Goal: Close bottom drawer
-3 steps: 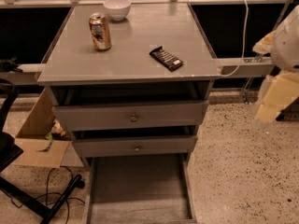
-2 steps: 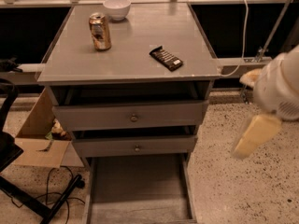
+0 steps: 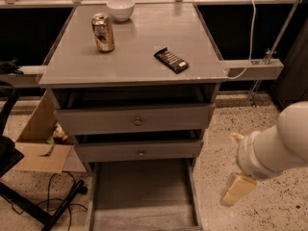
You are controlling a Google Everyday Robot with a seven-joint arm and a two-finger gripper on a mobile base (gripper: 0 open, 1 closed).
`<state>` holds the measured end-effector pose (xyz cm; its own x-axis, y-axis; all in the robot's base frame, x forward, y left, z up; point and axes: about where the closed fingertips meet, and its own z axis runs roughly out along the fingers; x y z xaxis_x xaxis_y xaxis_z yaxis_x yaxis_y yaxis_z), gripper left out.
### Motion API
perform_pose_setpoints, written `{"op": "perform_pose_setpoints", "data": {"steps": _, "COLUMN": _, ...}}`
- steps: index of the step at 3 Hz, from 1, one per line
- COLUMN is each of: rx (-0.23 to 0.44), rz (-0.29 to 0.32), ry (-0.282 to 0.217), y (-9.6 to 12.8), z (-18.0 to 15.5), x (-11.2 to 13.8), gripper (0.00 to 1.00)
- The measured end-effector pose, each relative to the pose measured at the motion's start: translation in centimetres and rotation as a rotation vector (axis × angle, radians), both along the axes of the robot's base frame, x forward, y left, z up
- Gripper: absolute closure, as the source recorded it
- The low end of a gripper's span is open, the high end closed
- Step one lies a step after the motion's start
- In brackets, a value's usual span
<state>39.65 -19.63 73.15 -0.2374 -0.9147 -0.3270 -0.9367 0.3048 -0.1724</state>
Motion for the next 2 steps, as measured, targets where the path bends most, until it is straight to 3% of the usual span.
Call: {"op": "perform_pose_setpoints", "data": {"steps": 2, "rx": 0.075, "rz": -0.062, "ry": 0.103, "y": -1.2, "z": -14.3, "x": 0.8, "gripper": 0.00}}
